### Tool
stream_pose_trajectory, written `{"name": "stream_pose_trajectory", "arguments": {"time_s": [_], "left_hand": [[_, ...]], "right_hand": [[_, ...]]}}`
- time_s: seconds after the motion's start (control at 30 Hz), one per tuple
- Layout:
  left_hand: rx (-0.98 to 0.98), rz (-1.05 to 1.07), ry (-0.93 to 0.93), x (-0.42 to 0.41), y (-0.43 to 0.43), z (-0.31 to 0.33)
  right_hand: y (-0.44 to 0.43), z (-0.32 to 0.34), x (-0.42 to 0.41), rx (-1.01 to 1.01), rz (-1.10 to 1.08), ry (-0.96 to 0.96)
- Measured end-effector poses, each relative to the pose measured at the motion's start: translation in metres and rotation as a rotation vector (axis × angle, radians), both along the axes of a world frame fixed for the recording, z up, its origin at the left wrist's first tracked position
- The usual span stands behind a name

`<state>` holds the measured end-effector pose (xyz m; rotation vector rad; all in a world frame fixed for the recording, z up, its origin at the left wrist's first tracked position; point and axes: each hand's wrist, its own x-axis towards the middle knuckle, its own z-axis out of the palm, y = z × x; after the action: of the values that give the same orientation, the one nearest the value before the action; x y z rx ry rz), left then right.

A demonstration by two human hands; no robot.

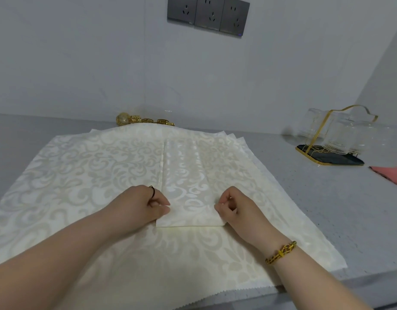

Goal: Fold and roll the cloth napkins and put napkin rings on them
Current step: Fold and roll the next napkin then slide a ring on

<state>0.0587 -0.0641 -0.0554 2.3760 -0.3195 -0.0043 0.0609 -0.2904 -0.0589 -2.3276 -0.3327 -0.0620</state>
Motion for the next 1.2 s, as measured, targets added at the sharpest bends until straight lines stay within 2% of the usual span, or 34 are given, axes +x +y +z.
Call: {"name": "stream_pose_trajectory", "arguments": {"time_s": [0.1, 0.17, 0.23, 0.37, 0.43, 0.5, 0.57, 0.67, 0.8, 0.87, 0.93, 1.03, 1.1, 1.2], "left_hand": [[0.017, 0.027, -0.103, -0.001, 0.001, -0.006], [0.074, 0.031, -0.275, -0.003, -0.001, -0.009], [0.164, -0.024, -0.434, -0.006, -0.002, -0.008], [0.455, -0.145, -0.421, -0.012, -0.003, -0.004], [0.511, -0.165, -0.400, -0.012, -0.007, -0.001], [0.458, -0.153, -0.355, -0.015, -0.010, 0.000], [0.442, -0.175, -0.453, -0.010, -0.011, -0.015], [0.452, -0.150, -0.344, -0.014, -0.015, -0.012], [0.451, -0.159, -0.355, -0.011, -0.016, -0.015], [0.464, -0.161, -0.343, -0.010, -0.016, -0.017], [0.431, -0.125, -0.337, -0.006, -0.016, -0.017], [0.359, -0.106, -0.347, 0.001, -0.008, -0.019], [0.299, -0.108, -0.335, 0.005, -0.005, -0.018], [0.138, -0.054, -0.108, 0.011, 0.000, -0.010]], "right_hand": [[0.002, -0.001, 0.004, -0.159, 0.002, -0.067], [0.003, -0.003, 0.007, -0.261, 0.006, -0.123], [0.002, -0.003, 0.007, -0.229, -0.003, -0.158], [-0.006, 0.000, 0.002, -0.159, 0.034, -0.204], [-0.012, 0.003, -0.005, -0.100, 0.067, -0.173], [-0.016, 0.002, -0.013, -0.077, 0.103, -0.113], [-0.015, -0.004, -0.020, -0.112, 0.109, -0.070], [-0.005, -0.010, -0.028, -0.172, 0.062, -0.087], [0.004, -0.013, -0.028, -0.203, 0.054, -0.209], [0.007, -0.011, -0.022, -0.341, 0.031, -0.359], [0.006, -0.010, -0.015, -0.386, 0.050, -0.393], [0.007, 0.001, -0.013, -0.374, 0.098, -0.306], [0.002, 0.007, -0.008, -0.290, 0.087, -0.213], [0.000, 0.012, 0.004, -0.186, 0.087, -0.034]]}}
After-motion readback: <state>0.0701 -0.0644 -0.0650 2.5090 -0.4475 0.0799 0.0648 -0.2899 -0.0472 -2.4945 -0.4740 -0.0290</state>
